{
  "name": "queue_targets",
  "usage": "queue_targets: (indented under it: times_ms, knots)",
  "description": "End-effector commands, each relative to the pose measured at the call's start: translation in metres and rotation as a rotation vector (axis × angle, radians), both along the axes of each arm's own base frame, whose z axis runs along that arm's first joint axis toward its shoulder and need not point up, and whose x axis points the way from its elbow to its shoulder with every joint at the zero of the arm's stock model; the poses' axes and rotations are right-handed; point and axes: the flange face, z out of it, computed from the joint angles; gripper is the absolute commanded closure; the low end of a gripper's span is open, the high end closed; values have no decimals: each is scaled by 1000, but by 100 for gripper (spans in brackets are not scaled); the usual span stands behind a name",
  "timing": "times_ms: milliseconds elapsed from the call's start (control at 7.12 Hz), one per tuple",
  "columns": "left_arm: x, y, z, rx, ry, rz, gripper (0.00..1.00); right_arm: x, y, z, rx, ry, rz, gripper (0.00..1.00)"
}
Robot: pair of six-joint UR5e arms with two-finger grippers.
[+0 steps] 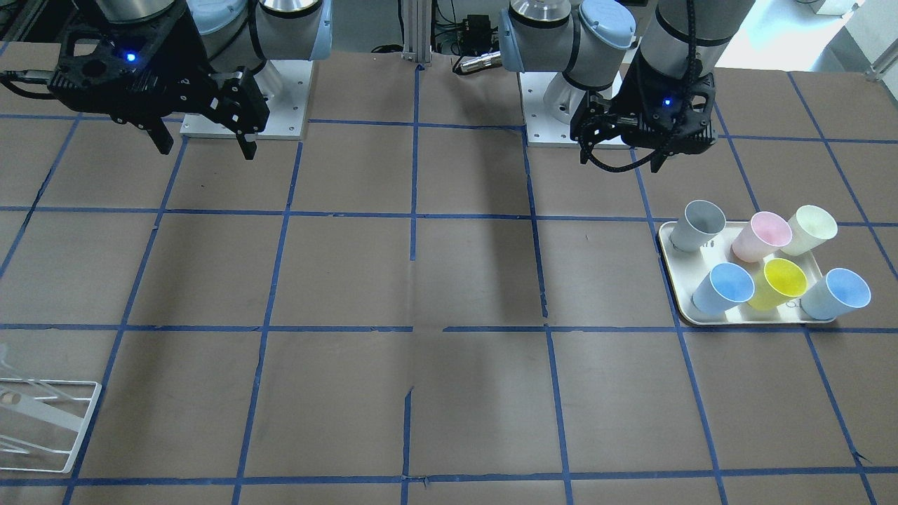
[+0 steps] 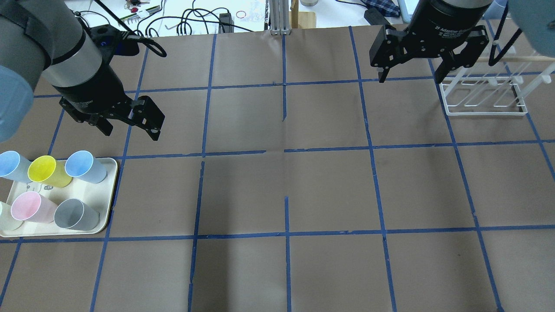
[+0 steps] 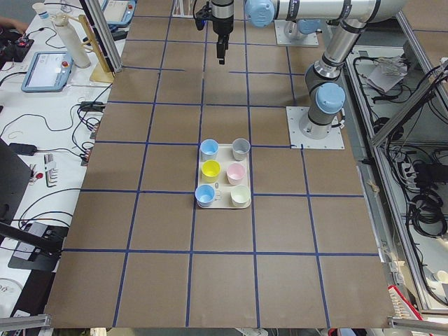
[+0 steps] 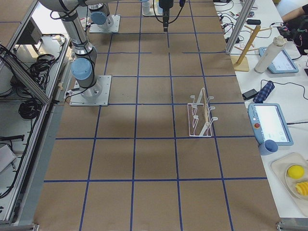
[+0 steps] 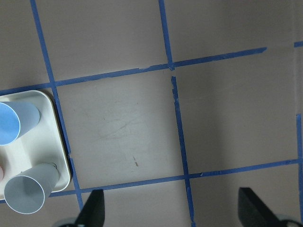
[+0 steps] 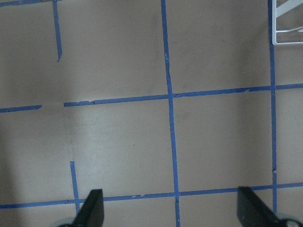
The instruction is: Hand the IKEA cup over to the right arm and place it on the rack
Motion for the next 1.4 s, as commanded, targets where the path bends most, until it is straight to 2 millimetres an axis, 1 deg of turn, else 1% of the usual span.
queue_targets:
  times_ms: [0, 421, 702, 842, 982, 1123, 1263]
  knots:
    - [0, 3, 5, -7, 1, 0, 0, 0, 0, 0, 0, 2, 0, 0]
    - [3, 7, 10, -15, -1, 3, 0, 0, 0, 0, 0, 2, 0, 0]
    - [4, 7, 2, -5, 11, -3, 0, 0, 0, 0, 0, 2, 0, 0]
    - [20, 0, 2, -13, 5, 1, 0, 0, 0, -1, 1, 2, 0, 0]
    - [56, -10, 2, -12, 12, -3, 0, 0, 0, -1, 1, 2, 0, 0]
    - [95, -15, -9, 7, 23, -30, 0, 0, -1, -1, 4, 3, 1, 0]
    - [137, -21, -14, 5, 28, -124, 0, -1, -2, -3, 7, 3, 0, 0]
